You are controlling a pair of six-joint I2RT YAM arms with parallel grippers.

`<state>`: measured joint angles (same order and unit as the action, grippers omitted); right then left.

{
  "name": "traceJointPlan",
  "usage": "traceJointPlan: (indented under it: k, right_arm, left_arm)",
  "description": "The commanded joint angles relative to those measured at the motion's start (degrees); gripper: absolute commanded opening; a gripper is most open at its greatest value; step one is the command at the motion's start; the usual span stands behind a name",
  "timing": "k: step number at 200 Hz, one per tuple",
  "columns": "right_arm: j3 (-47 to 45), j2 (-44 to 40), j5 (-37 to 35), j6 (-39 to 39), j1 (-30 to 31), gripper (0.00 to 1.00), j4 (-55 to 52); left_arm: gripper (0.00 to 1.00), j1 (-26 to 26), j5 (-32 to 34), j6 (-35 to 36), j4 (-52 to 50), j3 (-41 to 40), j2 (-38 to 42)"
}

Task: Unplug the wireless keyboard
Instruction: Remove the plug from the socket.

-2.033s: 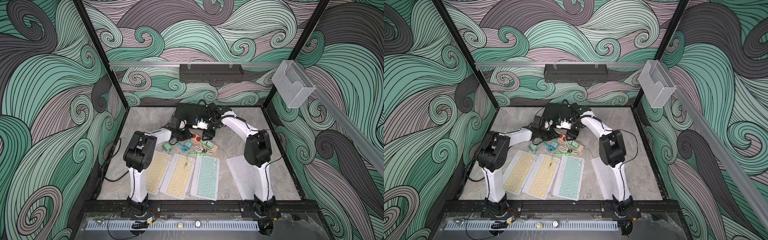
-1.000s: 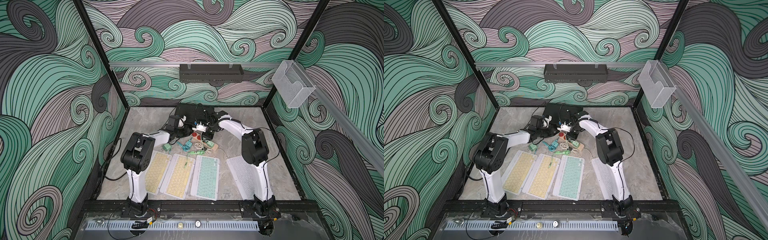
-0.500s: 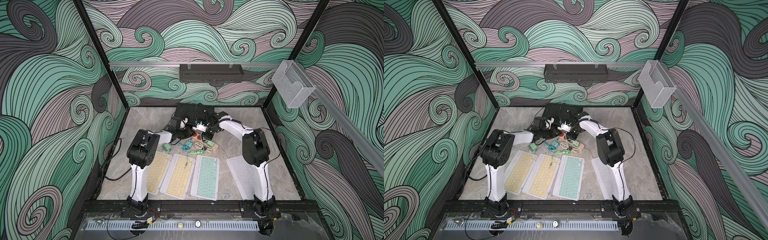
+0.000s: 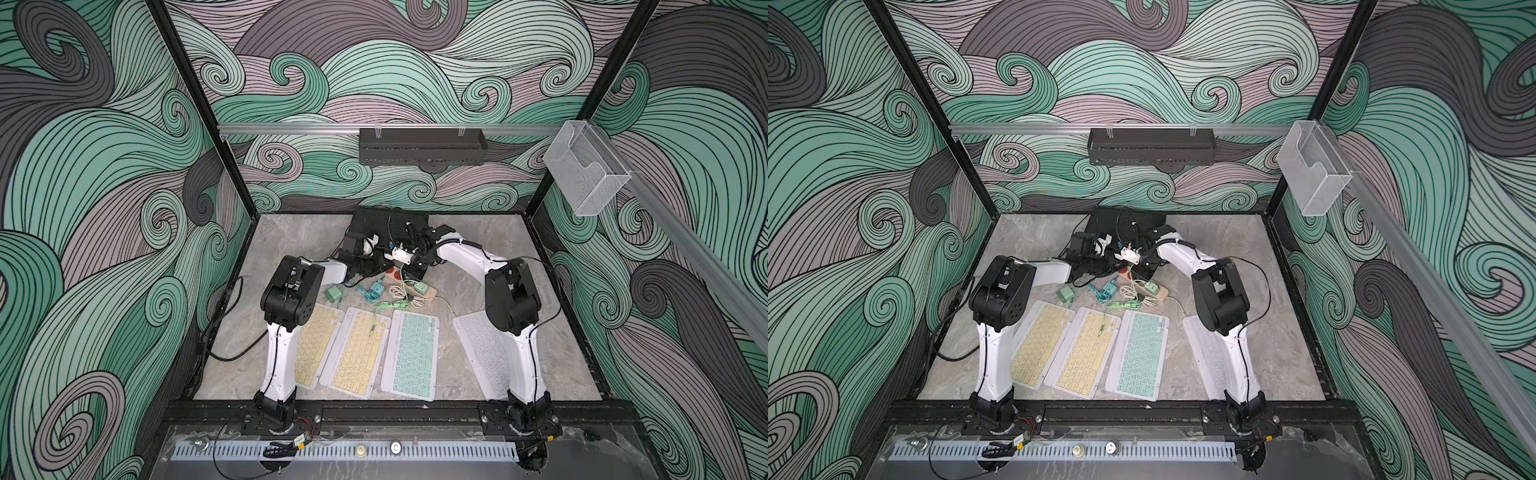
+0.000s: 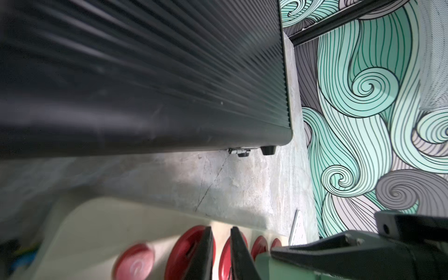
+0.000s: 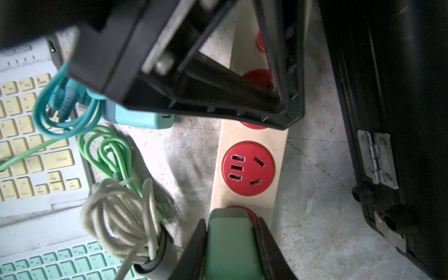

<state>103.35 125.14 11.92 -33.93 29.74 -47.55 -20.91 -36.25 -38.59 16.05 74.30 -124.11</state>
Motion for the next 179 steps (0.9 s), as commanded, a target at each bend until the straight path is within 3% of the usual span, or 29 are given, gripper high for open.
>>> traceJointPlan:
  k: [1, 72, 126, 179]
  right_arm:
    - [-1.47, -1.42, -5.20, -0.08, -0.64, 0.00, 4.35]
    - [-4.87, -3.73, -7.87, 0.46, -0.64, 0.00, 9.01]
    - [-6.67, -4.70, -13.16, -0.28, 0.14, 0.00, 11.51]
    - [-7.73, -5.95, -12.69, -1.14, 0.74, 0.00, 12.62]
  left_arm:
    - [0.16, 0.42, -0.05, -2.10, -2.85, 0.91, -4.09]
    - [0.15, 0.36, -0.36, -7.34, 0.49, 0.15, -6.90]
    - [0.14, 0.43, -0.13, -7.20, 0.47, 0.40, -7.45]
    - [0.13, 0.42, -0.03, -7.20, 0.47, 0.58, -7.74]
